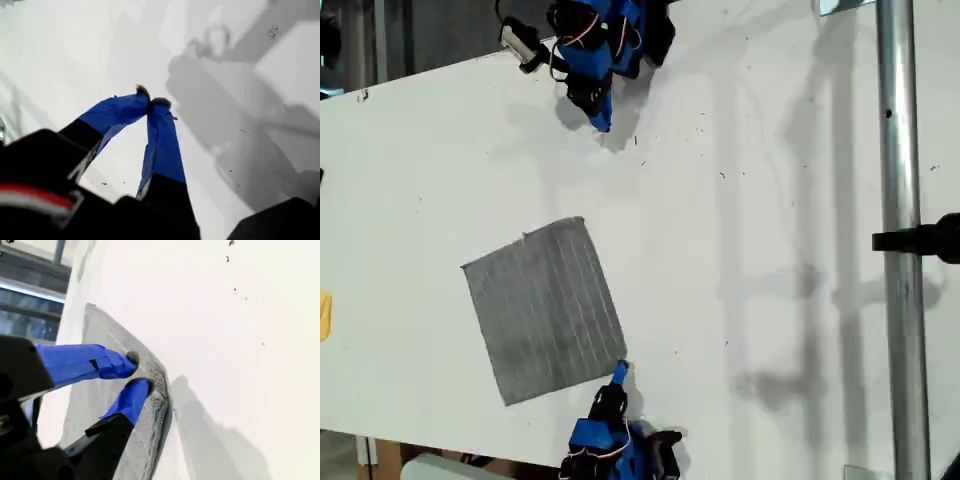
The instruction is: Grasp corners of a towel and fold twice.
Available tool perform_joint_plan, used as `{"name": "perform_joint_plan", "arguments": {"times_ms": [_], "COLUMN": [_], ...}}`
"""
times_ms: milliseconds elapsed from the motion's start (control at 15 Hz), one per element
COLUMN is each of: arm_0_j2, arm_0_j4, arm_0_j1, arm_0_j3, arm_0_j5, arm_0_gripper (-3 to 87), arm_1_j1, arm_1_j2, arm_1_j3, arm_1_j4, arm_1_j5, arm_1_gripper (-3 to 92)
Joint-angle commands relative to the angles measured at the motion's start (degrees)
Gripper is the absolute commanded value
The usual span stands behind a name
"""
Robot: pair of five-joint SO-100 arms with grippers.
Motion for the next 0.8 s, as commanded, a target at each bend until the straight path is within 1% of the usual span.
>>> {"name": "perform_joint_plan", "arguments": {"times_ms": [0,333,467,533,600,667,733], "arm_0_j2": [0.3,0.3,0.3,0.3,0.3,0.3,0.3], "arm_0_j4": [0.7,0.7,0.7,0.6,0.2,-1.3,-4.3], "arm_0_j1": [-8.4,-8.3,-8.0,-7.1,-6.1,-4.4,-2.6], "arm_0_j3": [0.4,0.4,0.4,0.2,0.4,0.4,-0.3], "arm_0_j5": [-27.6,-28.1,-29.4,-30.2,-33.0,-35.2,-35.9], "arm_0_gripper": [0.7,0.4,0.7,0.9,-0.2,-2.6,-2.7], "arm_1_j1": [-1.1,-0.9,-1.6,-2.0,-2.4,-2.6,-3.2], "arm_1_j2": [0.4,0.4,0.4,0.4,0.4,0.3,-0.4], "arm_1_j3": [-2.2,-2.2,-3.5,-4.8,-6.5,-7.6,-8.9], "arm_1_j4": [0.9,0.9,1.2,1.0,0.7,1.2,1.3], "arm_1_j5": [-0.4,-0.4,-0.5,-2.1,-3.4,-3.9,-4.4], "arm_1_gripper": [-0.3,-0.3,-0.3,-0.3,-0.3,-0.3,-0.3]}}
